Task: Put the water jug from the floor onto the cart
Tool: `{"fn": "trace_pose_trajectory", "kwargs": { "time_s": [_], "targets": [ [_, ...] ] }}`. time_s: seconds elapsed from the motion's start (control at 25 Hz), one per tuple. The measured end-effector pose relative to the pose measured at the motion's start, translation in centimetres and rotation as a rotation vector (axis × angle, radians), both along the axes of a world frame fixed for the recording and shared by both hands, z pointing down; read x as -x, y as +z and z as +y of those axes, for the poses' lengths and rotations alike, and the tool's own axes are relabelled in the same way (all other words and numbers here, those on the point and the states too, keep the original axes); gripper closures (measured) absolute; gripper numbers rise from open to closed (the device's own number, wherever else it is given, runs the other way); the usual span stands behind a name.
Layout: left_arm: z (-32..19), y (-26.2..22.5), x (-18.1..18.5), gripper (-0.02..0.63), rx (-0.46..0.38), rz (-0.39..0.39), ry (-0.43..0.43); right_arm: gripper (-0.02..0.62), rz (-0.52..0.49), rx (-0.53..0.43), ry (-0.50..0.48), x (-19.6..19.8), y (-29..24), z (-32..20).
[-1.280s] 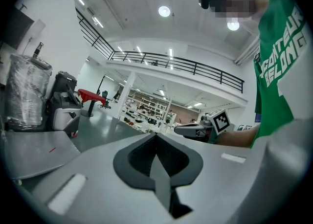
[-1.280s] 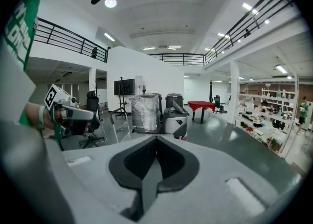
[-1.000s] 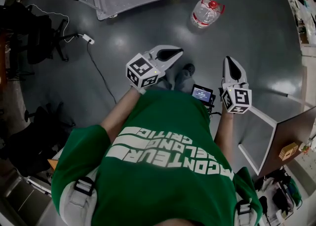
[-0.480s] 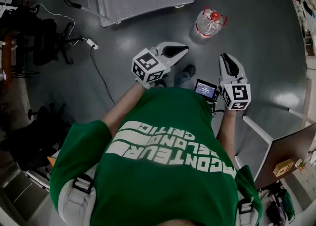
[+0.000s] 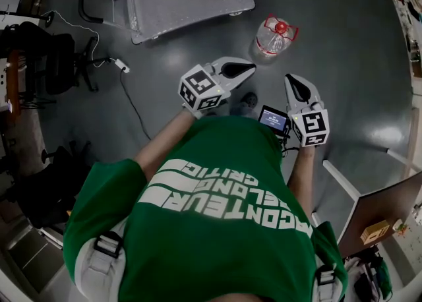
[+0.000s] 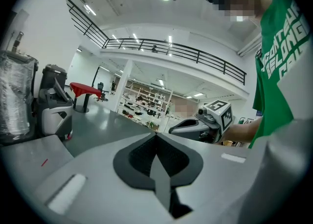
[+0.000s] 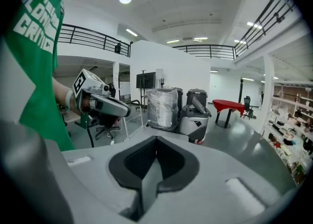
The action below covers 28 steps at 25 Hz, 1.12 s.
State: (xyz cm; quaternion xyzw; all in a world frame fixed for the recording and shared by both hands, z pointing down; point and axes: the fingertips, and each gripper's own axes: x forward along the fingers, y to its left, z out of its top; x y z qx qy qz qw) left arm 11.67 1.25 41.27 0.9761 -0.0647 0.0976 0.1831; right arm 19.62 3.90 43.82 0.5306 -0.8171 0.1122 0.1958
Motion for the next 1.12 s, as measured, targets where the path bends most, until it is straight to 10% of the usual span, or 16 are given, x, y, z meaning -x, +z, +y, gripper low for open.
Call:
{"fn": "trace_pose_trajectory", "kwargs": {
  "time_s": [1.12],
  "targets": [
    [-6.1, 2.3, -3.8, 0.592, 0.070, -0.039, -0.036, 0.603, 0.012, 0.092, -0.005, -4.1, 2.9, -4.6]
  ]
}}
